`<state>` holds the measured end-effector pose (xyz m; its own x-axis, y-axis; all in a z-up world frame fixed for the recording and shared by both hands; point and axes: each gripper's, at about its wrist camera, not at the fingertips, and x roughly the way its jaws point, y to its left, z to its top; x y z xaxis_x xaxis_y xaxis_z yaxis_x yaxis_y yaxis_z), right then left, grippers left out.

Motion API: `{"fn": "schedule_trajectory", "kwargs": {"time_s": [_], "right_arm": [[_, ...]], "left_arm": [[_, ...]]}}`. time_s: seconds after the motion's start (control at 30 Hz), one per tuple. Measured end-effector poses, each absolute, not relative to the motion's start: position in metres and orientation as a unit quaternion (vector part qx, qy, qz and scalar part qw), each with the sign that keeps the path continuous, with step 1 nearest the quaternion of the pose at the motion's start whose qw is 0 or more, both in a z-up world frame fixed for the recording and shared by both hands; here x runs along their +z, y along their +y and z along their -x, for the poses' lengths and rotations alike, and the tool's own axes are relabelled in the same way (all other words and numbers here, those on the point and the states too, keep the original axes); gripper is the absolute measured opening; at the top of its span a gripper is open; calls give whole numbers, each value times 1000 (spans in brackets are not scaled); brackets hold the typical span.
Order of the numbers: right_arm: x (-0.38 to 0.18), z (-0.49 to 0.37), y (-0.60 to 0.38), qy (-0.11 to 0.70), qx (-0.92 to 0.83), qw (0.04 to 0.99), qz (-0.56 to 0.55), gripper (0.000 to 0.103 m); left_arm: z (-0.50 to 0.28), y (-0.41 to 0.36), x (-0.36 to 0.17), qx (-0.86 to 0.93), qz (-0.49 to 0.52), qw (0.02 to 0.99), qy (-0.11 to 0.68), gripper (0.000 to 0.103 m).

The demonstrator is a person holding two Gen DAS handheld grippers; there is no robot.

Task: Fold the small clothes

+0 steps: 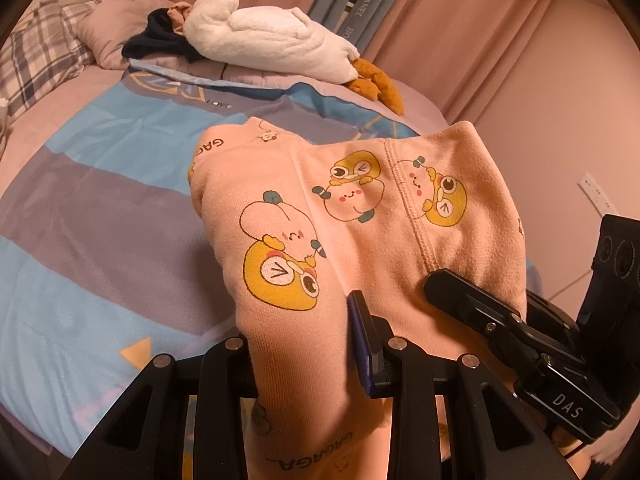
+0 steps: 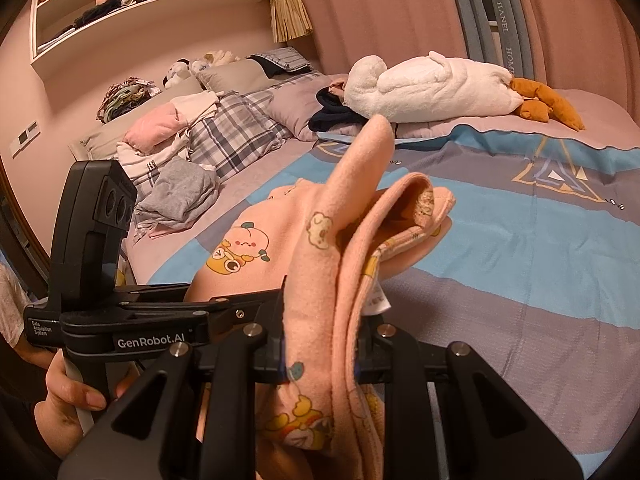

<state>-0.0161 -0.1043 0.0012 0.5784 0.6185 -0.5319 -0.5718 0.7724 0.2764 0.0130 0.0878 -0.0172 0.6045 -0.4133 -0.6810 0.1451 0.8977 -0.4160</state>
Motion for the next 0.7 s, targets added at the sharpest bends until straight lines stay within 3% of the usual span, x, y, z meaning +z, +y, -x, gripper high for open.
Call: {"fn": "schedule_trajectory", "kwargs": {"time_s": [0.7], "right_arm": [[-10, -6, -94, 328, 336, 882, -37, 22]], "left_arm": [[-25, 86, -22, -148, 158, 878, 426, 31]]}}
